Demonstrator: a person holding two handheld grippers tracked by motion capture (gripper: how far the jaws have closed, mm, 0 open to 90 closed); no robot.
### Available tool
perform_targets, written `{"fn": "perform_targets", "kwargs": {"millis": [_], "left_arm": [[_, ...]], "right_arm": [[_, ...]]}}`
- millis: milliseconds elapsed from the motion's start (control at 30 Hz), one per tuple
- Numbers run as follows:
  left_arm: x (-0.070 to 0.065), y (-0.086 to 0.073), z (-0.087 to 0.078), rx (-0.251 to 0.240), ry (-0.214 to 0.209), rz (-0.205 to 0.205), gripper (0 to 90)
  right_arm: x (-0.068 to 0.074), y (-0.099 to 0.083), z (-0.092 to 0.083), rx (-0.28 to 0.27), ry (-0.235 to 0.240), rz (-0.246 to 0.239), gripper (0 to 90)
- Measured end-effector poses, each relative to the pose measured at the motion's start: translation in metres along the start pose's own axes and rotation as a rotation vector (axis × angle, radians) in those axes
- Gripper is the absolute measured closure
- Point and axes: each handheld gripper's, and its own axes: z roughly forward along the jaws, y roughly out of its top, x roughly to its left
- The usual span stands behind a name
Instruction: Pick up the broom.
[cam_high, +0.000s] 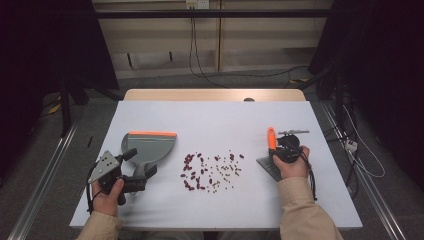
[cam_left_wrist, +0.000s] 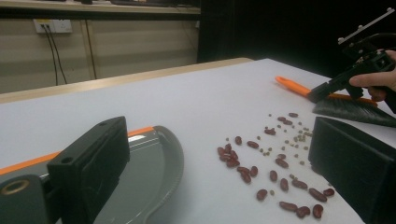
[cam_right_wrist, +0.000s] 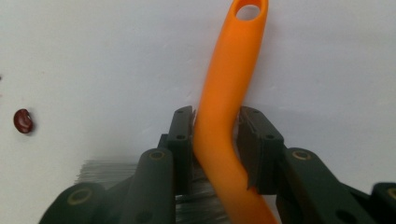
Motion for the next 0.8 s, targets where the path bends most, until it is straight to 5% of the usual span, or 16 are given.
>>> {"fn": "perform_targets", "kwargs": {"millis": [267,467,800], "left_arm": [[0.001,0.0,0.002,0.004,0.007,-0.003,5.4],[0.001,0.001,-0.001,-0.011,0.017,-0.007,5.4],[0.0,0.006,-0.003,-0.026,0.02,-0.007,5.4]], "right_arm": [[0.001,0.0,-0.001,-0.005,-0.003,-0.018,68.0],[-0.001,0.001,-0.003,-0.044,0.042,-0.006,68.1],[-0.005,0.005,-0.027,-0.217,0.121,0.019,70.0]]}}
